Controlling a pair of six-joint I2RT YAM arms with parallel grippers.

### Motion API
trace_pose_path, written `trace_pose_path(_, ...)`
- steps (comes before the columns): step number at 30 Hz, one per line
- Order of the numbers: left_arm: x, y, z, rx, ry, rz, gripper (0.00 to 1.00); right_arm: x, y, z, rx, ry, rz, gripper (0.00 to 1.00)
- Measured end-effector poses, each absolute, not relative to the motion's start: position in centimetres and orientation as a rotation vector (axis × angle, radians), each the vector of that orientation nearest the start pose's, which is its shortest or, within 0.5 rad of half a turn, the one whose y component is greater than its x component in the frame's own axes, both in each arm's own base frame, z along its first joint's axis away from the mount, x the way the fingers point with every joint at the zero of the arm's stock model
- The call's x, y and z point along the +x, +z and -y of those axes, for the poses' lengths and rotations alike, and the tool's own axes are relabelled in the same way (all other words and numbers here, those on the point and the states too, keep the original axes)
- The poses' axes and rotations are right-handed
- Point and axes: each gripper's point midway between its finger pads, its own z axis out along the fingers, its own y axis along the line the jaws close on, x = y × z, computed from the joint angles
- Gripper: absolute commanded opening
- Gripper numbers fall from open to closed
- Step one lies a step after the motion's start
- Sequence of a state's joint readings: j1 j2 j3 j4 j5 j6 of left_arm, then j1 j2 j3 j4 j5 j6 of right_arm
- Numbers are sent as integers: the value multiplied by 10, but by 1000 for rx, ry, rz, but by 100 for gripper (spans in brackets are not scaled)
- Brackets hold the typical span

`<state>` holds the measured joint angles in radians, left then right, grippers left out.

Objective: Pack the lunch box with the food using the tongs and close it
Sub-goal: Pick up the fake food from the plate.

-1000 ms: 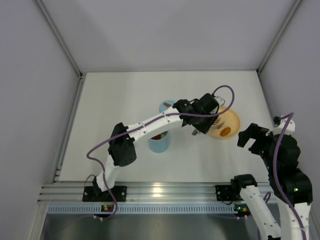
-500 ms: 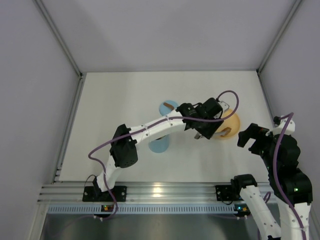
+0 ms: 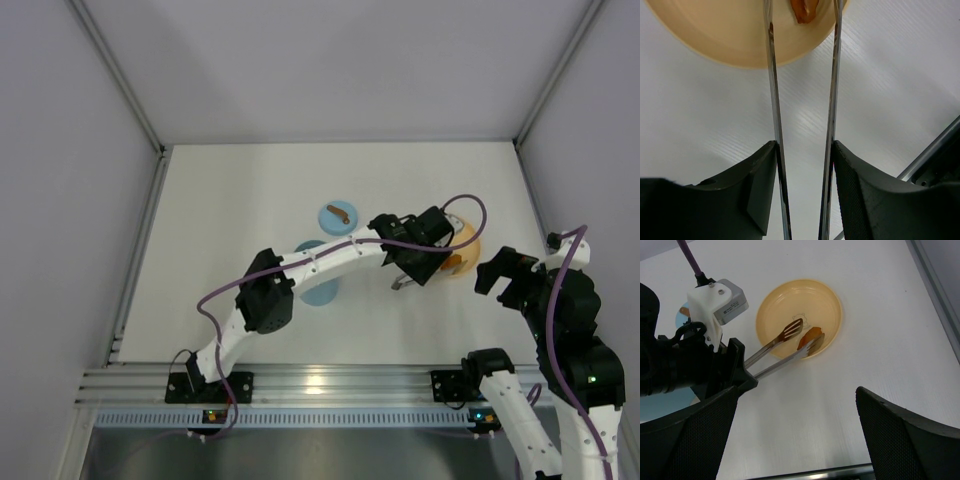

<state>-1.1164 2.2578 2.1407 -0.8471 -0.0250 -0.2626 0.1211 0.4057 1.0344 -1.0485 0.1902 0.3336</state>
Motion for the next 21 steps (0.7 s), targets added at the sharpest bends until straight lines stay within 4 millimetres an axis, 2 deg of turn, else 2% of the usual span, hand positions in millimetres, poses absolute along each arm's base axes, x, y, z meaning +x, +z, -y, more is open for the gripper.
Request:
trace_pose_path(6, 238, 122, 499, 1063, -487, -2370, 46, 153, 273, 1, 332, 106, -1956, 100)
trace_pose_path(10, 238, 124, 498, 1060, -478, -2369, 36, 153, 273, 1, 332, 106, -1956, 99)
trace_pose_path(15, 239, 123, 495, 1063, -459, -2375, 32, 153, 273, 1, 332, 106, -1956, 100)
trace_pose_path(21, 242, 125, 493, 1054, -435, -2367, 33, 153, 273, 1, 332, 106, -1956, 99)
